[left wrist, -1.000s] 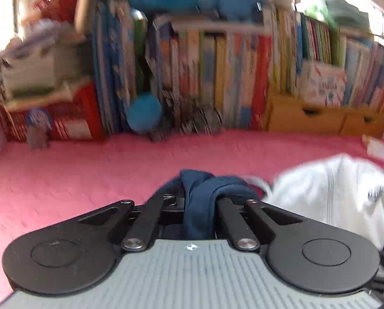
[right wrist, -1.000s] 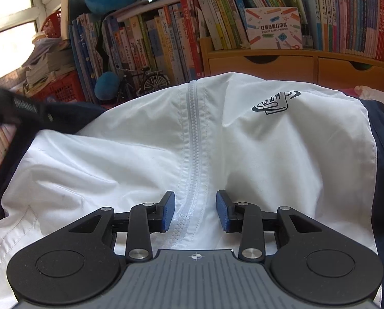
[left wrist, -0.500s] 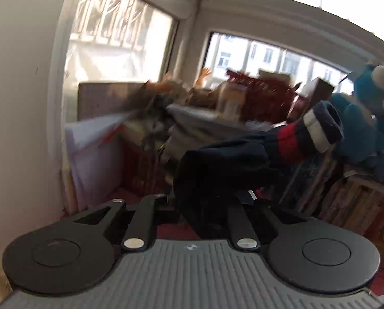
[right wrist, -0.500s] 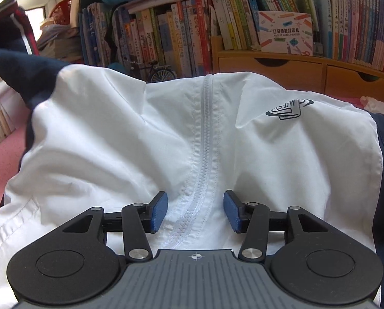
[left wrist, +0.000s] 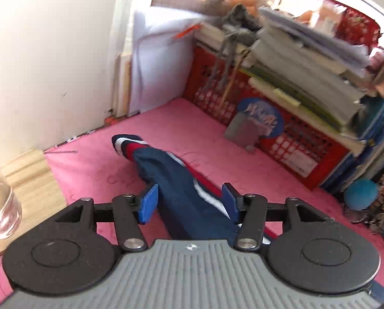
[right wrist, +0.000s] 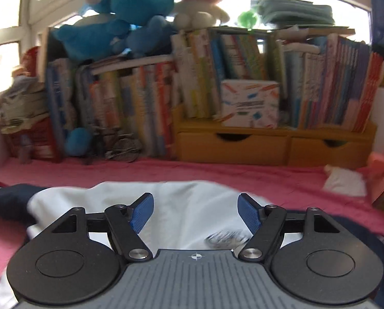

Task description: Fold clothes

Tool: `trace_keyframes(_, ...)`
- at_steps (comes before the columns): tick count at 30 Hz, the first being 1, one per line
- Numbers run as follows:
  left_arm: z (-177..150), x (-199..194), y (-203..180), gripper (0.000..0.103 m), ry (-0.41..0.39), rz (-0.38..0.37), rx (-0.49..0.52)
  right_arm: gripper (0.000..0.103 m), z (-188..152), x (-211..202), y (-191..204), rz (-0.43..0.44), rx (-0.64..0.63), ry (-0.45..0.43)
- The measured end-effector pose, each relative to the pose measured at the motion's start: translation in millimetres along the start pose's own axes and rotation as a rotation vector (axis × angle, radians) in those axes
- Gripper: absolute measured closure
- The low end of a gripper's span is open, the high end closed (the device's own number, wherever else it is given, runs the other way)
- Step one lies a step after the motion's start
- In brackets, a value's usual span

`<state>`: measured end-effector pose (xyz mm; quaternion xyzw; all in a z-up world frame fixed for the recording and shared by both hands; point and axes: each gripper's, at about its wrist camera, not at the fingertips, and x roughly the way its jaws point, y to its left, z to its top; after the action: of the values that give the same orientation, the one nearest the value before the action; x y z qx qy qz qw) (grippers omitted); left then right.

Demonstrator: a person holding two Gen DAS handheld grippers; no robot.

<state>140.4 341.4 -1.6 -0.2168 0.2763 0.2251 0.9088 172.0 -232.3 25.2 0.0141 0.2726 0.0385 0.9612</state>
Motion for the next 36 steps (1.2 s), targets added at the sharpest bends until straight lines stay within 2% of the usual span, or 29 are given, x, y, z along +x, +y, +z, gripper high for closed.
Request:
trace_keyframes(1, -1, -14, -8, 0.040, -0.027, -0.047, 0.031, 0.034, 6, 16, -7, -0.023, 0.020, 0.019)
trace_keyframes(2, -3, -28, -15, 0.031, -0.053, -0.096, 0.061, 0.036, 9, 30, -12, -0.037, 0.039, 0.033)
trace_keyframes(4, -6, -53, -32, 0.029, -0.097, -0.207, 0.123, 0.045, 7, 53, -20, -0.052, 0.066, 0.078)
trace_keyframes(6, -9, -72, -55, 0.022, -0.105, -0.316, 0.195, 0.066, -1, 69, -26, -0.004, 0.105, 0.180)
trace_keyframes(8, -16, -84, -85, 0.022, -0.089, -0.408, 0.279, 0.074, -16, 73, -27, 0.074, 0.129, 0.288)
trace_keyframes(10, -33, -91, -118, 0.022, -0.071, -0.481, 0.357, 0.074, -35, 59, -18, 0.089, 0.040, 0.301)
trace_keyframes(14, -94, -97, -189, 0.022, -0.003, -0.636, 0.509, 0.076, -82, 13, -3, 0.095, -0.166, 0.297)
trace_keyframes(16, -132, -96, -217, 0.022, 0.071, -0.699, 0.559, 0.077, -97, -11, 0, 0.099, -0.203, 0.287)
trace_keyframes(18, -170, -93, -237, 0.022, 0.153, -0.751, 0.603, 0.077, -108, -32, -1, 0.139, -0.217, 0.309)
trace_keyframes(20, -205, -91, -247, 0.022, 0.228, -0.768, 0.649, 0.077, -114, -50, -5, 0.191, -0.253, 0.342)
trace_keyframes(22, -233, -88, -246, 0.024, 0.294, -0.741, 0.692, 0.077, -115, -66, -11, 0.252, -0.284, 0.393)
trace_keyframes(24, -254, -93, -235, 0.025, 0.273, -0.715, 0.742, 0.076, -108, -80, -20, 0.304, -0.280, 0.397)
trace_keyframes(26, -271, -106, -225, 0.024, 0.207, -0.700, 0.824, 0.072, -86, -91, -33, 0.336, -0.214, 0.324)
trace_keyframes(28, -282, -114, -222, 0.022, 0.171, -0.689, 0.872, 0.062, -52, -87, -41, 0.325, -0.117, 0.232)
trace_keyframes(29, -283, -115, -223, 0.021, 0.170, -0.689, 0.874, 0.056, -32, -77, -44, 0.303, -0.070, 0.186)
trace_keyframes(30, -285, -115, -223, 0.018, 0.169, -0.690, 0.876, 0.055, -12, -62, -44, 0.274, -0.033, 0.151)
trace_keyframes(32, -285, -112, -223, 0.016, 0.178, -0.702, 0.856, 0.053, 16, -19, -35, 0.231, 0.012, 0.137)
trace_keyframes(36, -292, -114, -232, 0.014, 0.163, -0.674, 0.888, 0.045, 32, 75, -15, 0.194, 0.119, 0.224)
